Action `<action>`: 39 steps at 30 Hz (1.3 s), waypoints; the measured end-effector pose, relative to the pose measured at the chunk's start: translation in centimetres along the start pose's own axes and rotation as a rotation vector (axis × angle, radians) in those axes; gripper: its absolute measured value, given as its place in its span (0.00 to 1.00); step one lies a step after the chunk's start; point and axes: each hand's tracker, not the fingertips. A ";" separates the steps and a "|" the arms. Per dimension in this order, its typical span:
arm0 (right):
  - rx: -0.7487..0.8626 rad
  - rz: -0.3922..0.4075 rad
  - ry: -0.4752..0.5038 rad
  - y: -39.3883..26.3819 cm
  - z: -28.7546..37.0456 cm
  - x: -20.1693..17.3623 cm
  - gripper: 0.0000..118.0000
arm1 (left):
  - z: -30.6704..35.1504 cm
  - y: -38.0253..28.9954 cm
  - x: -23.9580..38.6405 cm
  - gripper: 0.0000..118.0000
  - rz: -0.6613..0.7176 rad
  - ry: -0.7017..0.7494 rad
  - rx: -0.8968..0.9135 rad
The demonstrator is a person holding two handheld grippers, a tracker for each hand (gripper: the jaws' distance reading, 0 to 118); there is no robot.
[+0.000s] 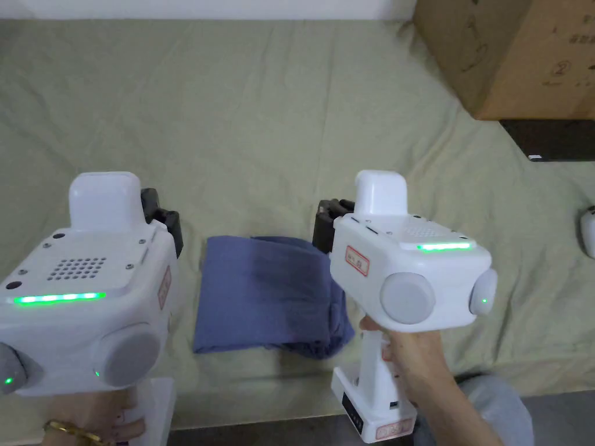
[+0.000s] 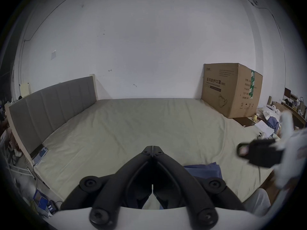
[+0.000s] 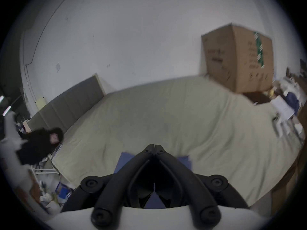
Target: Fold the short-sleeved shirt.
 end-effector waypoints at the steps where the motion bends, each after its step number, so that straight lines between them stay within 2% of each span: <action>1: -0.035 -0.002 -0.004 -0.9 -1.5 -0.5 0.00 | 0.3 -0.1 -0.4 0.00 0.008 0.007 0.001; 5: -0.202 0.042 -0.063 -4.6 -6.6 -1.8 0.00 | 1.1 -0.9 -2.1 0.00 0.014 0.044 -0.002; 7: -0.257 0.011 -0.076 -6.3 -8.0 -1.7 0.00 | 1.1 -1.3 -2.9 0.00 0.021 0.060 -0.015; 9: -0.307 0.046 -0.125 -7.9 -9.3 -1.7 0.00 | 0.8 -1.6 -3.5 0.00 0.042 0.067 -0.033; 12: -0.304 0.059 -0.130 -9.0 -10.0 -1.9 0.00 | 0.1 -1.5 -4.1 0.00 0.076 0.048 -0.092; 13: -0.297 0.058 -0.136 -9.1 -10.1 -1.9 0.00 | -0.2 -1.3 -4.3 0.03 0.086 0.027 -0.121; 15: -0.296 0.054 -0.144 -9.1 -10.3 -1.9 0.00 | -0.9 -0.9 -4.7 0.19 0.113 -0.025 -0.154; 16: -0.297 0.056 -0.145 -9.0 -10.3 -1.8 0.00 | -1.4 -0.6 -5.0 0.35 0.130 -0.061 -0.184; 17: -0.297 0.059 -0.144 -9.0 -10.3 -1.8 0.00 | -2.1 -0.4 -5.3 0.55 0.166 -0.129 -0.214; 20: -0.296 0.063 -0.136 -9.0 -10.0 -1.7 0.00 | -5.2 -0.2 -6.5 0.98 0.285 -0.296 -0.310; 22: -0.297 0.054 -0.127 -8.9 -9.8 -1.5 0.00 | -7.5 -0.7 -7.5 1.00 0.359 -0.453 -0.383; 26: -0.302 0.035 -0.105 -8.6 -9.7 -1.1 0.00 | -12.8 -3.3 -9.3 1.00 0.542 -0.640 -0.585; 30: -0.311 0.053 -0.089 -8.5 -9.6 -1.0 0.00 | -17.1 -6.9 -10.0 1.00 0.646 -0.671 -0.752; 32: -0.315 0.057 -0.082 -8.4 -9.5 -0.9 0.00 | -18.7 -8.5 -10.1 1.00 0.632 -0.720 -0.779; 36: -0.319 0.029 -0.076 -8.3 -9.5 -0.7 0.00 | -20.7 -10.5 -9.1 1.00 0.629 -0.708 -0.893; 39: -0.317 0.030 -0.068 -8.4 -9.5 -0.5 0.00 | -21.2 -11.2 -8.3 1.00 0.682 -0.820 -0.890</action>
